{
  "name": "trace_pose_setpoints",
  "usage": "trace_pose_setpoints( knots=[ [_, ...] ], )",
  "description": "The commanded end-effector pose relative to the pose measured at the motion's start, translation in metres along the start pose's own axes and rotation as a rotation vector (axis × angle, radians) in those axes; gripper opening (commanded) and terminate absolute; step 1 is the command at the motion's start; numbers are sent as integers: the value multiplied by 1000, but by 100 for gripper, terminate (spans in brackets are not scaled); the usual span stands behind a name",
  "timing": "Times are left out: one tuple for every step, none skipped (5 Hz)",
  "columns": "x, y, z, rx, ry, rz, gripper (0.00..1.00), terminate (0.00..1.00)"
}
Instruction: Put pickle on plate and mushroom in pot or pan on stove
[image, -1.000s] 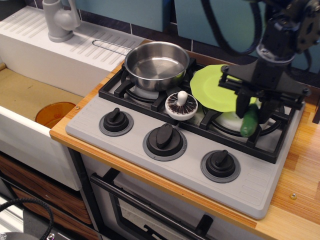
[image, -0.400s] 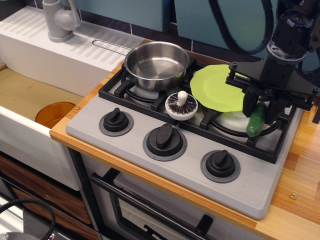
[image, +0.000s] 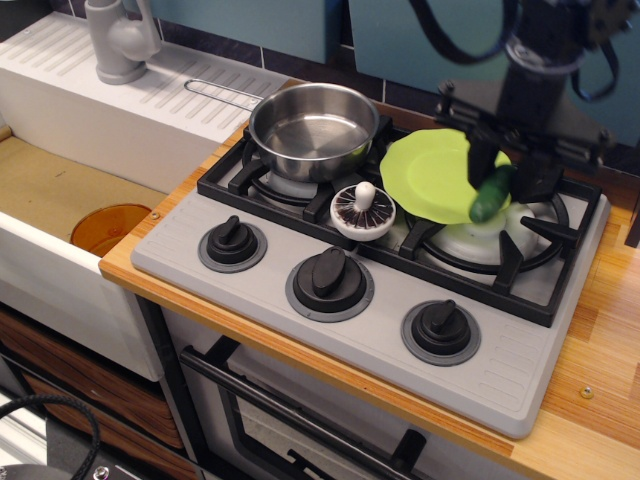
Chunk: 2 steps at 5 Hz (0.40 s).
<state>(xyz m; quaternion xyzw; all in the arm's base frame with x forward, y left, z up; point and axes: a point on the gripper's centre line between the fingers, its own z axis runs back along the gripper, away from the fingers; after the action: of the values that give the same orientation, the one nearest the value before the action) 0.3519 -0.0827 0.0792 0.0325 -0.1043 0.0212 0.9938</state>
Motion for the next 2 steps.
trace_pose_setpoints(
  knots=[
    [36, 27, 18, -20, -81, -48, 0, 0],
    [39, 34, 7, -37, -88, -57, 0, 0]
  ],
)
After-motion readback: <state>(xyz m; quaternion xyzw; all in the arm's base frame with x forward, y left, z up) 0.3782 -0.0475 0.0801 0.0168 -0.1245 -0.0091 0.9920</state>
